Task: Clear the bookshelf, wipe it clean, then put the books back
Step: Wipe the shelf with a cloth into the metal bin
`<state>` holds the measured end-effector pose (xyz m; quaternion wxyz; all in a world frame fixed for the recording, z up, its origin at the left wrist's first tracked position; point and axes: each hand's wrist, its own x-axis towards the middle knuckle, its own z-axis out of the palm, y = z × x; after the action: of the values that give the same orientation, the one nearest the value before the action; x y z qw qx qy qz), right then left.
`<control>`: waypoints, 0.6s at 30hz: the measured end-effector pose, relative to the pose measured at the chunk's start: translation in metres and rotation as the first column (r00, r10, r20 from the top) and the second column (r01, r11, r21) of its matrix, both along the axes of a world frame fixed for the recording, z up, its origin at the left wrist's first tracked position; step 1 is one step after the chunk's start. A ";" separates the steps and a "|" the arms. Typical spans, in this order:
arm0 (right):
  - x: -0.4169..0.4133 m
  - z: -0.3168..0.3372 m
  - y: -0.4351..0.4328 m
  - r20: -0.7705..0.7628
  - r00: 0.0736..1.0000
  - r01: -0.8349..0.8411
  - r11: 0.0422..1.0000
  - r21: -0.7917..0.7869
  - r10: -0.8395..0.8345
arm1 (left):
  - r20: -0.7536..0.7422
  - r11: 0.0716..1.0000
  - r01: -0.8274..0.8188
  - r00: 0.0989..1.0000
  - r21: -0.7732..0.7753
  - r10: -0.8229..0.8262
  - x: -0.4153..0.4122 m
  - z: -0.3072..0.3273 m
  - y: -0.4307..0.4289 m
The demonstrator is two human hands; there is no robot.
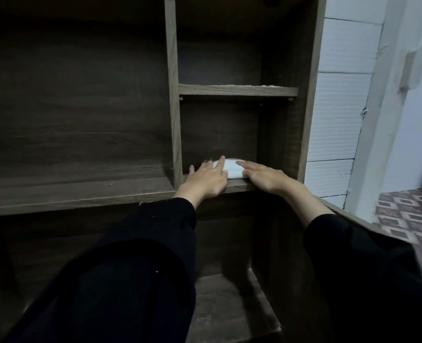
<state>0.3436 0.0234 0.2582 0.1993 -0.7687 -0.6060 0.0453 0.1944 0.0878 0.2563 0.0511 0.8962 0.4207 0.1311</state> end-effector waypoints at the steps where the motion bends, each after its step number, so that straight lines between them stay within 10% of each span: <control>1: 0.000 0.000 0.001 0.003 1.000 0.006 1.000 -0.004 -0.006 | -0.001 1.000 0.000 1.000 0.011 0.000 0.000 -0.001 -0.001; 10: 0.000 -0.020 0.001 0.151 0.984 0.061 0.969 0.241 -0.100 | 0.043 0.991 0.015 0.999 0.132 -0.021 -0.004 -0.006 -0.003; 18: -0.065 -0.063 -0.036 -0.014 0.999 -0.011 0.640 0.768 0.034 | 0.518 0.927 0.079 0.811 0.366 -0.273 -0.052 -0.040 -0.057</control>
<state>0.2790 -0.0128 0.1955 0.5141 -0.6035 -0.5748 -0.2030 0.1423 0.0304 0.2164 0.0348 0.8494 0.2732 0.4502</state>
